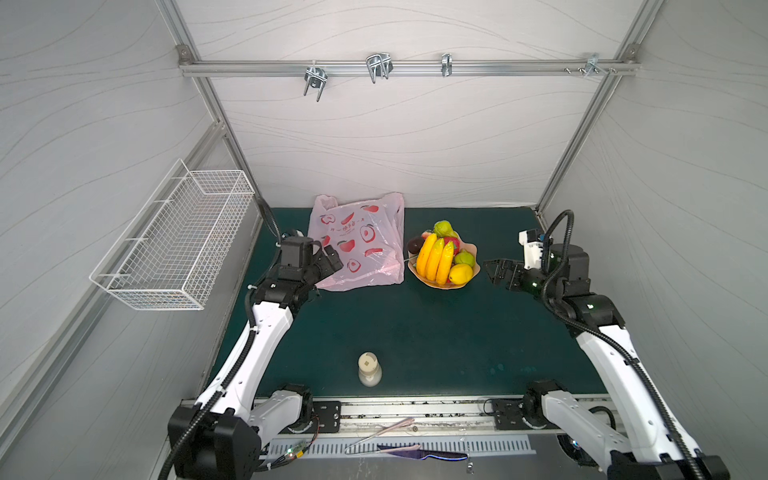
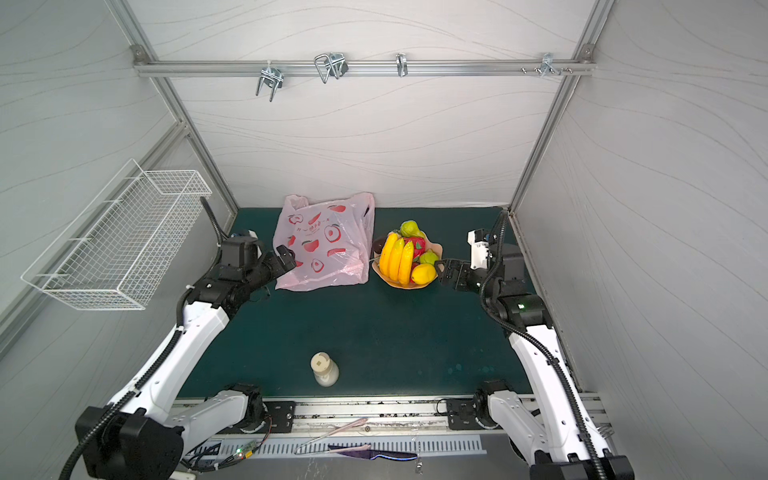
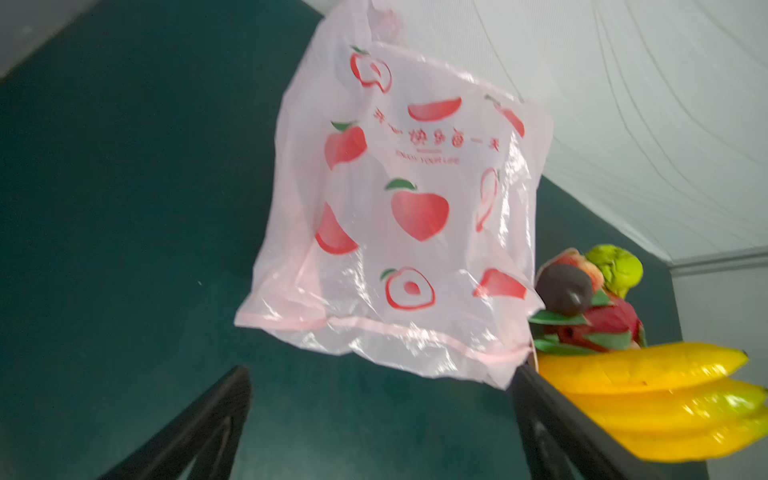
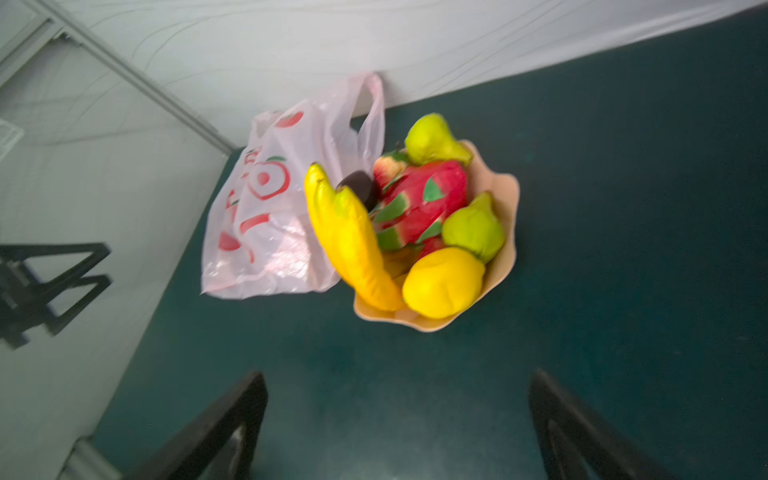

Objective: Place the fruits into the plastic bag
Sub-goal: 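Reach left gripper to the pink bag while right gripper nears the bowl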

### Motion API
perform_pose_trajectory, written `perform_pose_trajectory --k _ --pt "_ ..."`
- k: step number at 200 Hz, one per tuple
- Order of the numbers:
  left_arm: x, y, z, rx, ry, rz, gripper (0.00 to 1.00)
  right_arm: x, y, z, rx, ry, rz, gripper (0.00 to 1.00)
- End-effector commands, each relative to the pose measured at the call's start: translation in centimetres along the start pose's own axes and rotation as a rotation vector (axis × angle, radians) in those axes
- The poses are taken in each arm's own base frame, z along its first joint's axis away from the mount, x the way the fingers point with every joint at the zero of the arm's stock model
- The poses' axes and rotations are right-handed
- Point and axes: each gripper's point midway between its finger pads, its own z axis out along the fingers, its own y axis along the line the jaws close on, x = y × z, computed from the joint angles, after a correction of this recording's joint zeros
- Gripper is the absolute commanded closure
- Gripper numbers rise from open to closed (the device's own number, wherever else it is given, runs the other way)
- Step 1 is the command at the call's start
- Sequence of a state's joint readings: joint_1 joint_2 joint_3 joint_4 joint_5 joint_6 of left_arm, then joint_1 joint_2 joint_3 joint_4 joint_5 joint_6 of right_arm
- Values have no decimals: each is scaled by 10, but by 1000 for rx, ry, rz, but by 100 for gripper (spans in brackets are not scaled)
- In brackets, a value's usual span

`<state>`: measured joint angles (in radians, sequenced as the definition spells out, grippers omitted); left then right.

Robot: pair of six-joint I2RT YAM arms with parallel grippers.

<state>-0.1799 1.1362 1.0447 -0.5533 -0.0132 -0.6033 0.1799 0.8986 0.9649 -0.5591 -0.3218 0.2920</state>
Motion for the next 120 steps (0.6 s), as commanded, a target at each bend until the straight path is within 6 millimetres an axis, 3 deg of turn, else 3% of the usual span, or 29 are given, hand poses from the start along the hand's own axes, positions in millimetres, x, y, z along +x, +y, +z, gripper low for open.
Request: perform_pose_trajectory --k 1,40,91,120 --pt "43 -28 -7 -6 264 -41 0 23 22 -9 -110 135 65 1" --pt "81 -78 8 -11 539 -124 2 12 33 -17 -129 157 11 1" --pt "104 -94 45 -64 648 -232 8 11 45 -22 -155 183 -37 1" --pt "115 -84 66 -142 651 -285 10 18 44 -23 -159 196 -29 1"
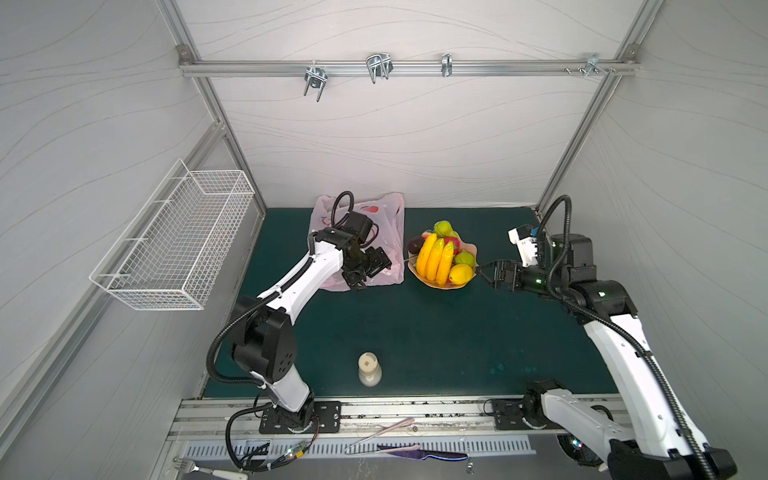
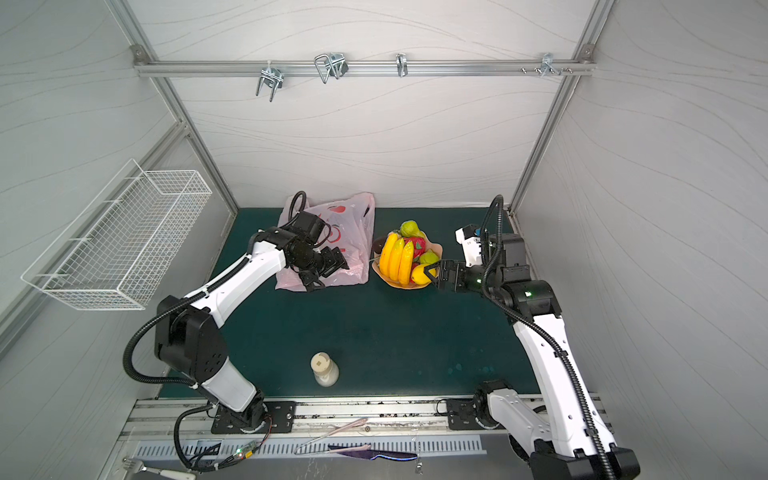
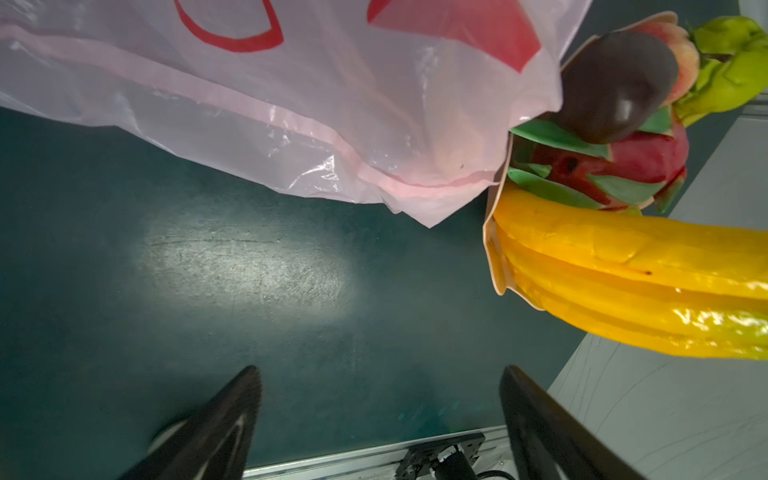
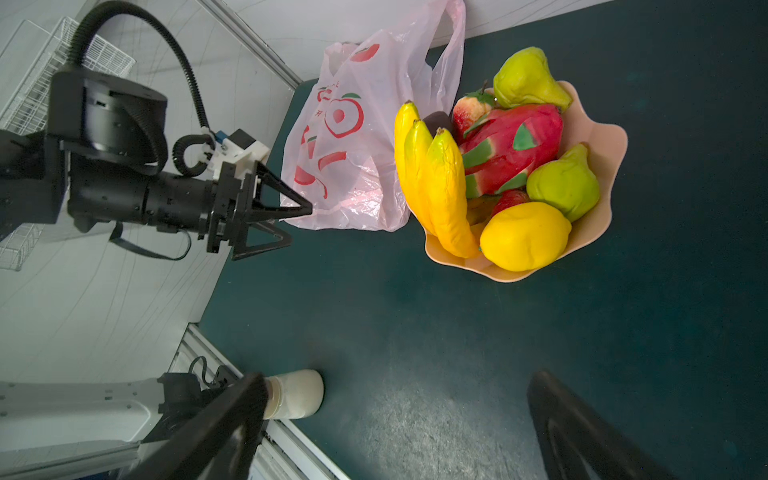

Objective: Place the fruits into the plastic bag
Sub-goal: 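Reach left gripper to the pink bag while right gripper nears the bowl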

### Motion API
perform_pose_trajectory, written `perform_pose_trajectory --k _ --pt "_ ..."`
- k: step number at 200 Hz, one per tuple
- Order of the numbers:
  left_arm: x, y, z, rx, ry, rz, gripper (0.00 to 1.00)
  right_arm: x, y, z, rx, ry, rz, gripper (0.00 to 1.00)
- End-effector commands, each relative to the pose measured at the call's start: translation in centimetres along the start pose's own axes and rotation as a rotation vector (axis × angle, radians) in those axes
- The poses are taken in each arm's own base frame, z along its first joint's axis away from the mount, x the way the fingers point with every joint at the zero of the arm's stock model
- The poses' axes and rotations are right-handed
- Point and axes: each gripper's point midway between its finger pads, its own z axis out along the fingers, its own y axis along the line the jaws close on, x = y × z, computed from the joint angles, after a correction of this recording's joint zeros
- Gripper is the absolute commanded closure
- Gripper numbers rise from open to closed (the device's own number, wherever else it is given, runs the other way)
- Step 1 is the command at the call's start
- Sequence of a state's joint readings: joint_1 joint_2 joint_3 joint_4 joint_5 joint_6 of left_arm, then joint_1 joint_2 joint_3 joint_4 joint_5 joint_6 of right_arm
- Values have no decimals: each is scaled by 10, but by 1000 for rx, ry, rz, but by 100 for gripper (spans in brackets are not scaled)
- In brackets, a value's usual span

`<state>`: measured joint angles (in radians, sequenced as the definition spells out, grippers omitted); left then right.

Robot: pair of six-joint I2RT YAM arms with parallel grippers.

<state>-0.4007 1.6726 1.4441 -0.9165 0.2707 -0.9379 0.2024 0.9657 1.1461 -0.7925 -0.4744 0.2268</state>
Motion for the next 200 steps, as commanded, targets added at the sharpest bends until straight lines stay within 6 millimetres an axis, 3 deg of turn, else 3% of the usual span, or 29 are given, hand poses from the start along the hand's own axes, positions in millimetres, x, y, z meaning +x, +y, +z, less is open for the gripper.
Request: perform_pose_trajectory --k 1,64,129,170,200 --pt "-1 -7 5 -4 5 -88 10 13 5 -2 -25 44 -8 1" --pt "-36 -17 41 56 -116 -234 9 22 10 -3 -56 63 -9 1" --pt "-58 -13 67 50 -158 -318 18 27 10 -1 -67 78 7 1" --pt "-63 10 77 27 -167 -334 51 25 9 1 -61 73 17 1" --pt "-61 36 76 -1 -158 -313 85 23 8 5 -66 66 31 1"
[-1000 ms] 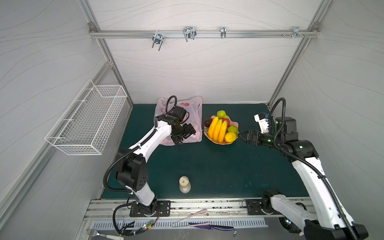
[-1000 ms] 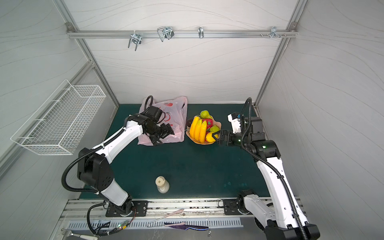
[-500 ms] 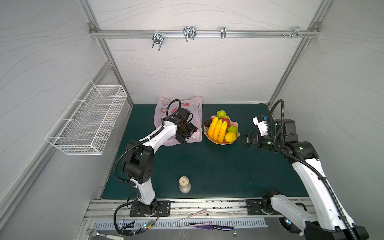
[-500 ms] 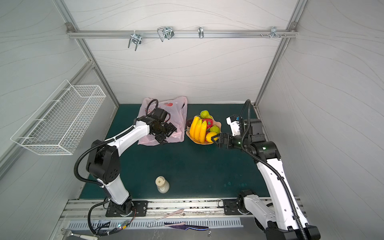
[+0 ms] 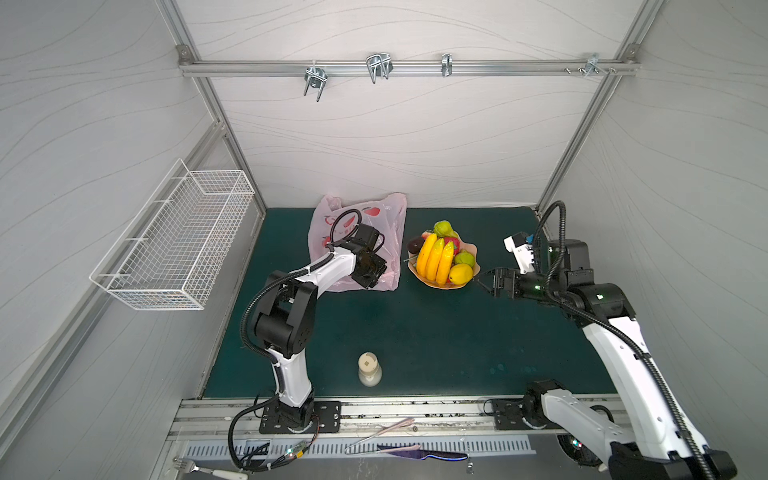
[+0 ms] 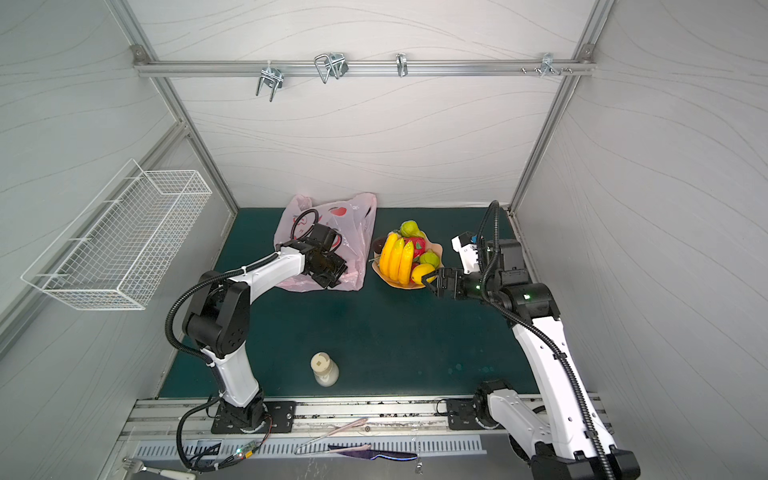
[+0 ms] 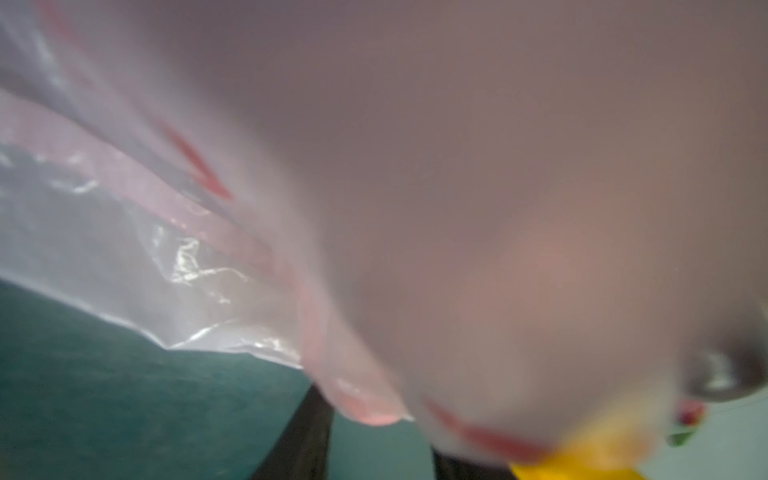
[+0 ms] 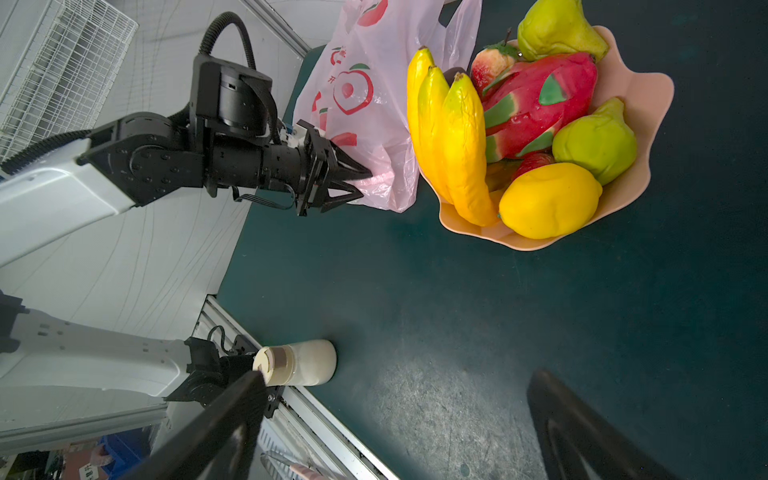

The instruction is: Place the fruits into the plastic bag

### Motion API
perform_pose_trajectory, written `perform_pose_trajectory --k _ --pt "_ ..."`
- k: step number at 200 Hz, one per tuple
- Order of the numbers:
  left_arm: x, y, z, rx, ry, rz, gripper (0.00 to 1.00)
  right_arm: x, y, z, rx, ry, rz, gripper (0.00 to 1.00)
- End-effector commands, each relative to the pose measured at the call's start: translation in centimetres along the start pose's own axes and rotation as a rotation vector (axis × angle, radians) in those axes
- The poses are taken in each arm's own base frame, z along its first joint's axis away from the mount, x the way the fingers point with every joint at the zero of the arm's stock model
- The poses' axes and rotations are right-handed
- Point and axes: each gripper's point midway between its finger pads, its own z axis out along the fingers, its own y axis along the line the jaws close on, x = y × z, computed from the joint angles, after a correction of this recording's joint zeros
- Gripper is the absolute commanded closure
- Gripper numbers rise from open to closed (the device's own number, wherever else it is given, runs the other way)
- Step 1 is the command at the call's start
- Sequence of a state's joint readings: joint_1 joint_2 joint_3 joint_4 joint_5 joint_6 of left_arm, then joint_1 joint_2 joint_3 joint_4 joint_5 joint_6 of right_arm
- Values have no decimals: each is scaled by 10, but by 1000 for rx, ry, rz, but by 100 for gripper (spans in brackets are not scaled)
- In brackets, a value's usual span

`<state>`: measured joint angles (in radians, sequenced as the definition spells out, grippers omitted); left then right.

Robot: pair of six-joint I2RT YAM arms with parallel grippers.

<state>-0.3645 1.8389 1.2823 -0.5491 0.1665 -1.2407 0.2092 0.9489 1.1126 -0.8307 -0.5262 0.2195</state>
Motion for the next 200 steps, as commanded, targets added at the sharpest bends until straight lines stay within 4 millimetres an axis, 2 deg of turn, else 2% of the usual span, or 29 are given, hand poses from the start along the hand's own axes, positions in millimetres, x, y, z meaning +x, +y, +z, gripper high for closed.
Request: perform_pose_trajectory --k 1,13,40,68,131,166,187,200 --pt "-13 9 -9 10 -31 15 86 2 3 3 -21 5 12 1" --pt "-14 20 -13 -16 -32 48 100 2 2 4 -22 5 15 1" --pt "-17 51 -29 -91 -46 122 100 0 1 7 -20 0 17 1" --pt "-22 80 -57 -154 -78 224 100 0 -1 9 -17 0 21 1" --pt "-39 163 -117 -476 -90 457 100 -7 -1 15 -31 -3 24 1" --pt "-49 184 -147 -627 -98 564 100 -10 2 17 -49 9 21 1" --pt "-59 195 -155 -688 -94 604 100 -9 4 18 -55 24 19 1" --pt "-63 194 -157 -683 -83 627 100 -9 5 18 -55 33 12 1"
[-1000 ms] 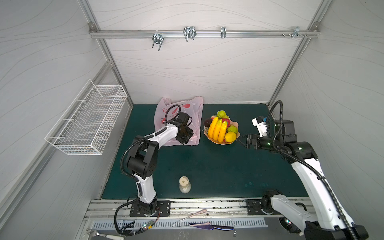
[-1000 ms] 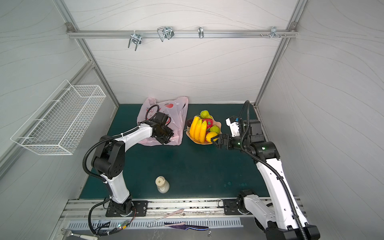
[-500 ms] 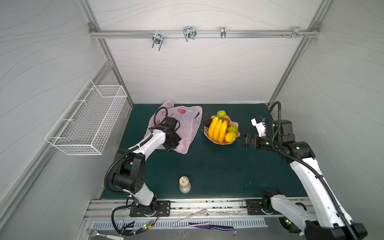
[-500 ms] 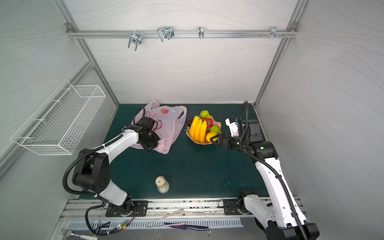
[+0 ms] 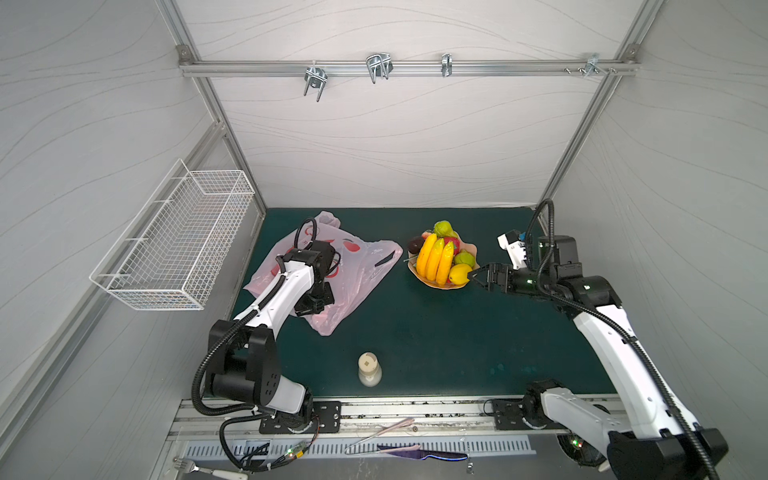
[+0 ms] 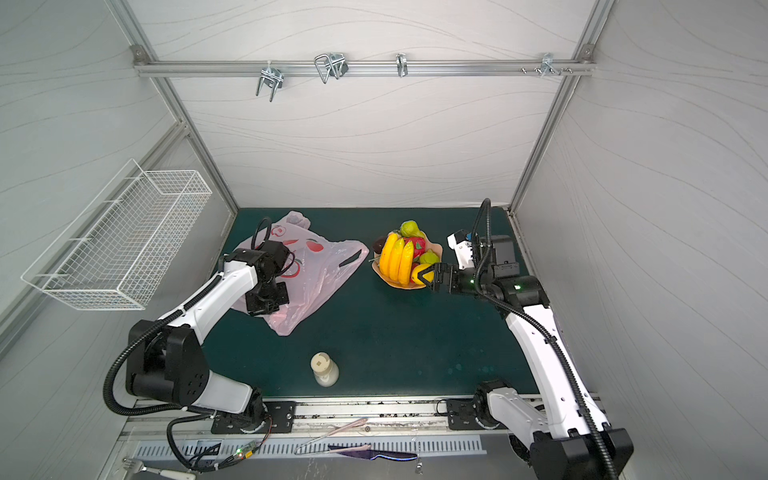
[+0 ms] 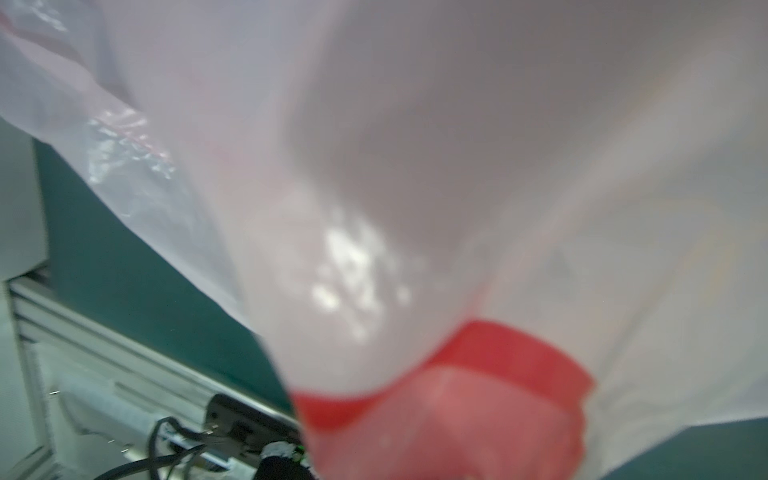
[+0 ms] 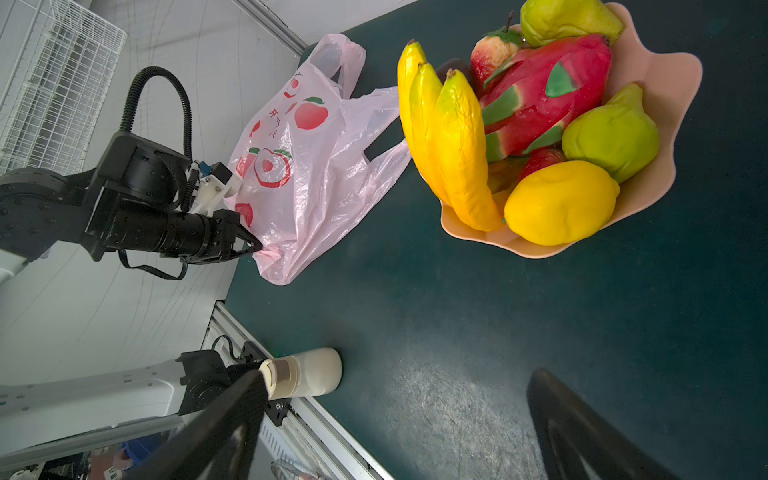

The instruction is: Place the fruits into the plastic bag

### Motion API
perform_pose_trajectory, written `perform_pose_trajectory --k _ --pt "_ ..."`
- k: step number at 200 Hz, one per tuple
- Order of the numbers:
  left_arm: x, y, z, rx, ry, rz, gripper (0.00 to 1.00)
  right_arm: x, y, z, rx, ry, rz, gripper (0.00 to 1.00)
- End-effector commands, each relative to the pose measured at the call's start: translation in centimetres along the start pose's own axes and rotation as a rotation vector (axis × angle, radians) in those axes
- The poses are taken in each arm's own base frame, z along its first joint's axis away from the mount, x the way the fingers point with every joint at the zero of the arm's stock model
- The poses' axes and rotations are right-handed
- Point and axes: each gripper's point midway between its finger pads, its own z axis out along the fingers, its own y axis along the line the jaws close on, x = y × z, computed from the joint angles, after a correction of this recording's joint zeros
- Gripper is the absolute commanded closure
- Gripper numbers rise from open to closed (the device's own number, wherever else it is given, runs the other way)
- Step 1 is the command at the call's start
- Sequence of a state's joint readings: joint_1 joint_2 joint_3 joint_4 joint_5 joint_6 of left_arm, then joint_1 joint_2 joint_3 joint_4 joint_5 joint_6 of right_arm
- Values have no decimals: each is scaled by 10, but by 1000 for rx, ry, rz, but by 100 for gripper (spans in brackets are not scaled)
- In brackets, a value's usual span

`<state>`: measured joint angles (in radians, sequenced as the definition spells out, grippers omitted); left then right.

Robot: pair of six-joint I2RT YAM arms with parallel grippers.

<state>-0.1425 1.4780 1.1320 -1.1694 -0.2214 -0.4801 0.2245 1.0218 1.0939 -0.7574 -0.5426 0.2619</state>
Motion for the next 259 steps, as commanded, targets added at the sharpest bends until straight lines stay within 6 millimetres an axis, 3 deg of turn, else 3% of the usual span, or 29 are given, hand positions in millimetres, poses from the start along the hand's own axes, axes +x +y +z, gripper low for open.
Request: perform_pose_trajectory --k 1,38,84,121,150,178,197,226,259 --pt "-6 27 -14 -88 -9 104 100 -3 12 -4 -32 8 -34 1" --pt "-8 25 -19 -67 -2 182 100 -3 11 -9 1 15 -61 1" --pt "-5 29 -47 -17 -42 77 55 2 11 -17 24 24 -85 1" --pt "-1 36 -77 18 -77 -16 37 7 12 -20 25 37 -84 1" --pt "2 25 -103 146 -104 -88 28 9 14 -21 20 41 -82 1" --pt "9 -18 -133 333 -115 -112 26 9 13 -21 26 43 -76 1" --pt "17 -69 -146 444 -82 -78 26 7 15 -21 25 49 -72 1" --pt "15 -140 -150 660 3 -152 26 5 17 -24 29 46 -73 1" --pt "-1 -200 -141 769 123 -297 26 6 18 -27 32 39 -77 1"
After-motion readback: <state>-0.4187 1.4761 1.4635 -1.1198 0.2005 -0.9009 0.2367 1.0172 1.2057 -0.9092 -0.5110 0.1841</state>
